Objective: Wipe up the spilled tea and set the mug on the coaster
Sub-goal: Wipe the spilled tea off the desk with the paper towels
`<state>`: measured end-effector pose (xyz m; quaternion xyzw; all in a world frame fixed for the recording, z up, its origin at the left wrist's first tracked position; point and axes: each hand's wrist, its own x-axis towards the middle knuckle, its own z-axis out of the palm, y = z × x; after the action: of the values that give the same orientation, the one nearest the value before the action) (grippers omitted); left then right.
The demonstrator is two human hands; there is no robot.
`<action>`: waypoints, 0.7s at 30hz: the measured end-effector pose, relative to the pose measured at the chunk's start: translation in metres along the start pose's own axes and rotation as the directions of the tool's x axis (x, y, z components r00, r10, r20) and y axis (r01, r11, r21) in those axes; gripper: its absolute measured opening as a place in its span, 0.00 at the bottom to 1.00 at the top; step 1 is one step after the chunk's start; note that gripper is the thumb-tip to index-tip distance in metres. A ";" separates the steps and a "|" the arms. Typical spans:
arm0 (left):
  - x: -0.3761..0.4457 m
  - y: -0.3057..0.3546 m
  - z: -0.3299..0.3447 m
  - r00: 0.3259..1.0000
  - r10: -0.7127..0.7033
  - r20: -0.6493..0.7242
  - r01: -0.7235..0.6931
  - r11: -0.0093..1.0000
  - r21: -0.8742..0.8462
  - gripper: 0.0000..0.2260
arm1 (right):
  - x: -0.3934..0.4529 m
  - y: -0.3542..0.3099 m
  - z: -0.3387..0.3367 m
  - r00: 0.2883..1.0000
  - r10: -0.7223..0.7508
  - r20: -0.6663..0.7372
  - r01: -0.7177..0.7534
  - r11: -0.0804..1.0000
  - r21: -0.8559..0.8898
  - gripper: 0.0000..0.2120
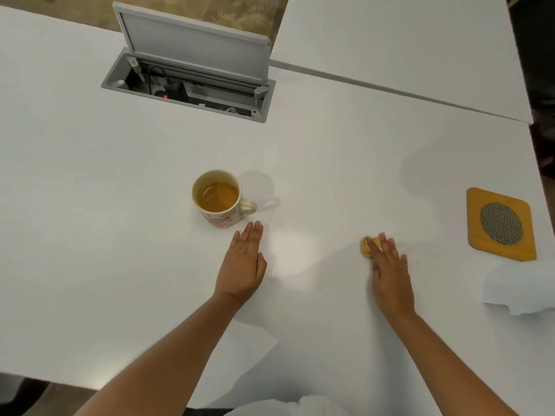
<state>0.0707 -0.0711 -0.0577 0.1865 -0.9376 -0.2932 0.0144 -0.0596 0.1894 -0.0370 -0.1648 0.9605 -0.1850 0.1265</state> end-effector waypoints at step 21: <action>-0.002 0.004 -0.003 0.998 -0.060 -0.008 0.059 0.996 -0.072 0.24 | 0.073 -0.066 0.016 0.975 -0.171 0.138 0.193 0.968 -0.160 0.27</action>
<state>0.0715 -0.0694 -0.0527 0.2151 -0.9205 -0.3259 0.0173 -0.1039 0.1000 -0.0384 -0.2738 0.9440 -0.1016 0.1534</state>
